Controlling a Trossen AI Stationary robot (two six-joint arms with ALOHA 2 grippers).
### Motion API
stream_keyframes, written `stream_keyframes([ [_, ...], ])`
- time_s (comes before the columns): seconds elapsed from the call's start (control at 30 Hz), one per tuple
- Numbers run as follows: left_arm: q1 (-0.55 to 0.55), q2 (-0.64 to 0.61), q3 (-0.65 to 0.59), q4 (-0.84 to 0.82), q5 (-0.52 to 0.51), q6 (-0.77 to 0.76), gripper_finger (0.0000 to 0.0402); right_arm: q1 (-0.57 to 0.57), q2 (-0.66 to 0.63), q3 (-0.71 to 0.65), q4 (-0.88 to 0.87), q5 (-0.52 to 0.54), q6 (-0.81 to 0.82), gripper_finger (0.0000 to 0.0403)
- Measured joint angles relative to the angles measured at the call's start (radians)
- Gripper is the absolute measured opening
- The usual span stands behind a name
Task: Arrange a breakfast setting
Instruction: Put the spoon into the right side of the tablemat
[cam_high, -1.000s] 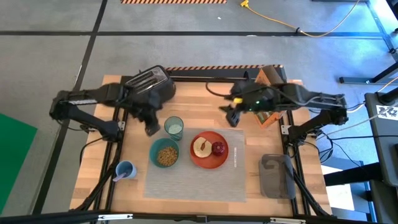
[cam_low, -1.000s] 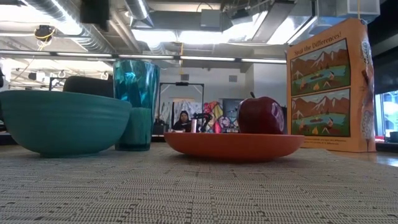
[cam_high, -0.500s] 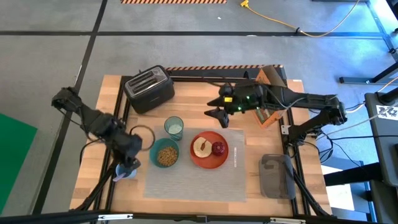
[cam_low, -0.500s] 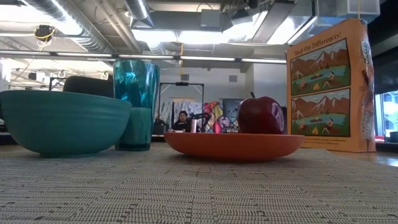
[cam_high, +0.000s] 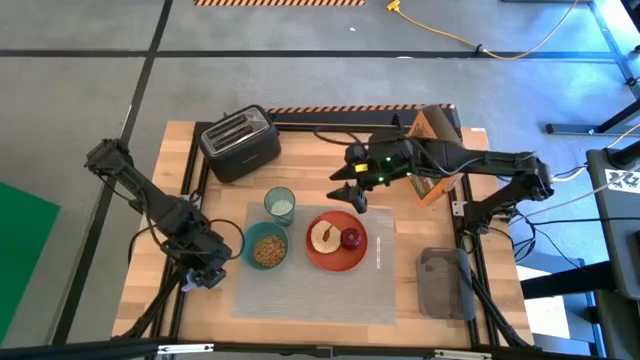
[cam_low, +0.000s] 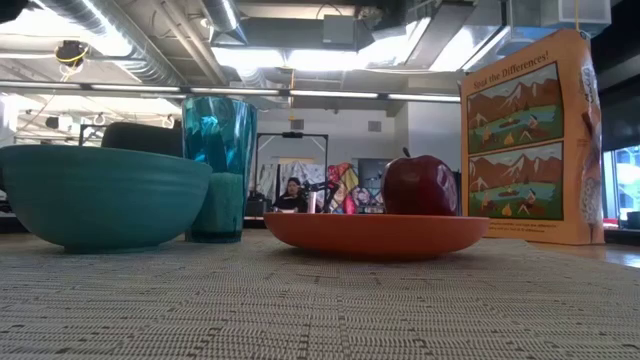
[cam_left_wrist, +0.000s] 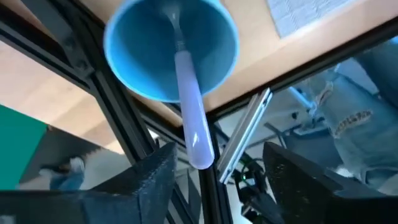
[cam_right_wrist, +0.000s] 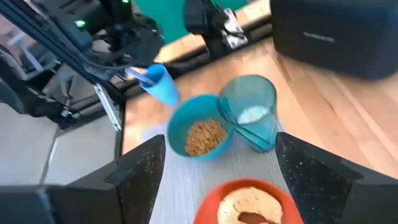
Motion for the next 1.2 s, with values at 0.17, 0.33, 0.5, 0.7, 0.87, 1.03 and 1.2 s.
stream_keyframes([
  [0.17, -0.016, 0.001, -0.079, 0.055, 0.075, -0.033, 0.0244, 0.0, 0.004, -0.068, 0.001, 0.005, 0.008, 0.0298],
  [0.33, -0.027, 0.001, -0.146, 0.104, 0.09, -0.051, 0.0233, 0.0, 0.005, -0.129, 0.031, 0.005, 0.02, 0.0298],
  [0.5, -0.027, 0.001, -0.17, 0.163, 0.105, -0.072, 0.0218, 0.0, 0.005, -0.155, 0.057, 0.005, 0.022, 0.0298],
  [0.7, -0.035, 0.001, -0.204, 0.22, 0.107, -0.085, 0.0199, 0.0, 0.005, -0.155, 0.093, 0.005, 0.02, 0.0298],
  [0.87, -0.04, 0.001, -0.215, 0.22, 0.123, -0.086, 0.0178, 0.0, 0.005, -0.155, 0.098, 0.005, 0.019, 0.0298],
  [1.03, -0.04, 0.001, -0.215, 0.225, 0.137, -0.085, 0.0139, 0.0, 0.005, -0.155, 0.097, 0.012, 0.018, 0.0298],
  [1.2, -0.04, 0.001, -0.215, 0.239, 0.142, -0.084, 0.0087, 0.0, 0.005, -0.155, 0.097, 0.016, 0.018, 0.0298],
])
